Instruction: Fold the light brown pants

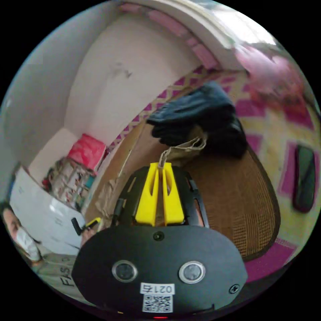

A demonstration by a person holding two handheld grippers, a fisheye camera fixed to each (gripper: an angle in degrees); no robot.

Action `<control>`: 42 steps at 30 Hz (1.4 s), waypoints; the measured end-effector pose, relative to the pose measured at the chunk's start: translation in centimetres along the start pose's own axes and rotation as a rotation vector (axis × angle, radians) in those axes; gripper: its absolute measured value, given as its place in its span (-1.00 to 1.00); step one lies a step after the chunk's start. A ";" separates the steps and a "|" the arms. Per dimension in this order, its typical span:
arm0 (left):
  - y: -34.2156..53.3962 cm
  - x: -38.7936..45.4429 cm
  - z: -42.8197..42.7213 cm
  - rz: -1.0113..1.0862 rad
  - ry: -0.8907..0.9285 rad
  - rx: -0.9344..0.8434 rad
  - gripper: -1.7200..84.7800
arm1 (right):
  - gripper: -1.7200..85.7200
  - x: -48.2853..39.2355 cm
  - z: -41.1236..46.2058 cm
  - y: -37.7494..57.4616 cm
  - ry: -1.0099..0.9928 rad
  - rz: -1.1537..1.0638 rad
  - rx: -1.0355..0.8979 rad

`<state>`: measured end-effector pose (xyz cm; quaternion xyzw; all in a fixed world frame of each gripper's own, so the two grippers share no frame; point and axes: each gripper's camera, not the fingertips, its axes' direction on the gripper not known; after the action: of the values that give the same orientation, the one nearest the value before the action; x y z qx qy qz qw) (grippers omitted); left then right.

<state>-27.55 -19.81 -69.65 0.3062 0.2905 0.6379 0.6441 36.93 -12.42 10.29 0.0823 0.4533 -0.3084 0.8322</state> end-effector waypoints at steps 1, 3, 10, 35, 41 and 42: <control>1.2 -0.2 -1.1 -0.011 0.000 0.030 -0.98 | -0.96 -5.3 0.8 0.0 0.034 -0.126 -0.018; 2.8 -0.5 -2.4 -0.010 0.027 0.041 -0.97 | -0.96 -13.6 3.2 0.8 0.074 -0.313 -0.052; 8.1 -2.4 -5.9 -0.065 0.078 0.073 -0.98 | -0.97 -36.8 22.7 11.7 0.130 -0.773 -0.285; 12.5 -21.4 -14.9 -0.694 0.080 0.362 -0.76 | -0.86 -39.1 35.1 21.0 -0.137 -0.755 -0.561; 11.0 -29.1 -13.4 -0.970 0.139 0.389 -0.65 | -0.92 -32.9 28.2 18.9 -0.144 -0.672 -0.497; 10.6 -29.5 -13.1 -0.983 0.147 0.392 -0.64 | -0.92 -32.3 27.5 19.0 -0.147 -0.669 -0.497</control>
<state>-44.95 -49.03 -70.44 0.2031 0.5577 0.2145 0.7757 54.59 5.41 49.46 -0.2951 0.4550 -0.4480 0.7108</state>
